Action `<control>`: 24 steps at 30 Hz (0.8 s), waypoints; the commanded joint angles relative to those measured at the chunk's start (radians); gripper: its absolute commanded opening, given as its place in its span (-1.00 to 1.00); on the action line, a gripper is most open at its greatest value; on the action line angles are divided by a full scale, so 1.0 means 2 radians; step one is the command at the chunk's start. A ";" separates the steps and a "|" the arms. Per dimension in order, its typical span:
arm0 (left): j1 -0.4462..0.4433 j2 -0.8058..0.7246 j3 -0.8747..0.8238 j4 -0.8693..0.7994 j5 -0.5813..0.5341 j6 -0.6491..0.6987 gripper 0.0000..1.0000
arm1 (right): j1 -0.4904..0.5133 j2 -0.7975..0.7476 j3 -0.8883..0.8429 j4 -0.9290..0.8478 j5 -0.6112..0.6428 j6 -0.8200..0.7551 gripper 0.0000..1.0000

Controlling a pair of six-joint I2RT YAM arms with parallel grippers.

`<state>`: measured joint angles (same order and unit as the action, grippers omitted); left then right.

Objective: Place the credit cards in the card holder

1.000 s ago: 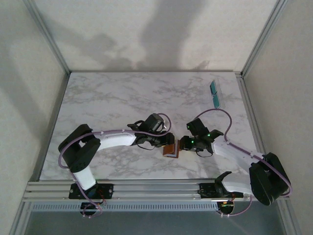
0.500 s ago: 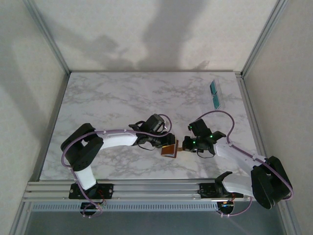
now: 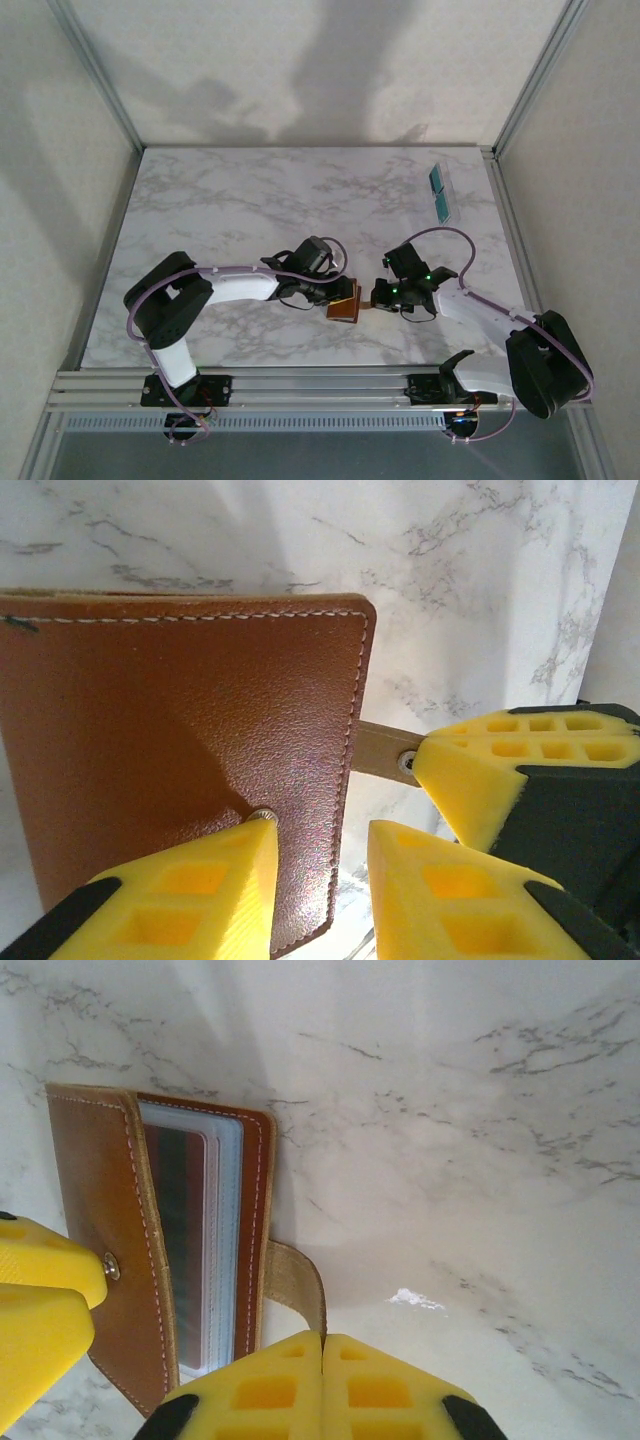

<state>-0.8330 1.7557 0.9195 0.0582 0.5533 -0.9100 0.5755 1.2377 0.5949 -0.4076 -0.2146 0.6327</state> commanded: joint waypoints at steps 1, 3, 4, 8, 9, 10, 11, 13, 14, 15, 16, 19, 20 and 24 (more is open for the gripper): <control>0.008 -0.014 -0.014 -0.007 -0.009 0.003 -0.42 | -0.002 -0.012 0.005 -0.011 -0.011 0.001 -1.00; 0.012 -0.028 -0.017 -0.014 -0.013 0.005 -0.41 | -0.002 -0.021 0.003 -0.006 -0.015 0.003 -1.00; 0.014 -0.035 -0.019 -0.018 -0.017 0.007 -0.41 | -0.002 -0.023 0.003 -0.002 -0.018 0.002 -1.00; 0.018 -0.071 -0.038 -0.027 -0.033 0.004 -0.38 | -0.002 -0.018 0.017 -0.016 -0.015 -0.004 -0.74; 0.017 -0.077 -0.047 -0.021 -0.035 -0.003 -0.38 | -0.002 -0.017 0.017 -0.015 -0.015 -0.004 -0.69; 0.016 -0.079 -0.056 -0.012 -0.035 -0.009 -0.38 | -0.002 -0.015 0.016 -0.014 -0.015 -0.004 -0.67; 0.016 -0.076 -0.063 -0.006 -0.034 -0.013 -0.38 | -0.002 -0.012 0.015 -0.014 -0.013 -0.006 -0.66; 0.015 -0.062 -0.069 -0.007 -0.037 -0.012 -0.43 | -0.002 -0.007 0.021 -0.020 -0.014 -0.009 -0.79; 0.014 -0.055 -0.071 -0.009 -0.039 -0.011 -0.47 | -0.002 -0.007 0.023 -0.024 -0.014 -0.009 -0.86; 0.012 -0.051 -0.072 -0.006 -0.040 -0.010 -0.50 | -0.002 -0.010 0.022 -0.025 -0.015 -0.008 -0.92; 0.011 -0.049 -0.074 -0.003 -0.041 -0.009 -0.53 | -0.002 -0.014 0.020 -0.025 -0.014 -0.005 -0.97; 0.009 -0.045 -0.071 -0.004 -0.046 -0.002 -0.55 | -0.002 -0.025 0.012 -0.024 -0.013 -0.006 -1.00; 0.009 -0.042 -0.070 -0.005 -0.047 0.000 -0.54 | -0.002 -0.025 0.012 -0.027 -0.013 -0.008 -1.00; 0.009 -0.027 -0.065 -0.006 -0.039 0.003 -0.54 | -0.002 -0.034 0.007 -0.012 -0.023 -0.001 -1.00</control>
<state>-0.8093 1.6722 0.7834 0.0456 0.4892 -0.9176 0.5755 1.1954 0.6106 -0.4335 -0.2386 0.6224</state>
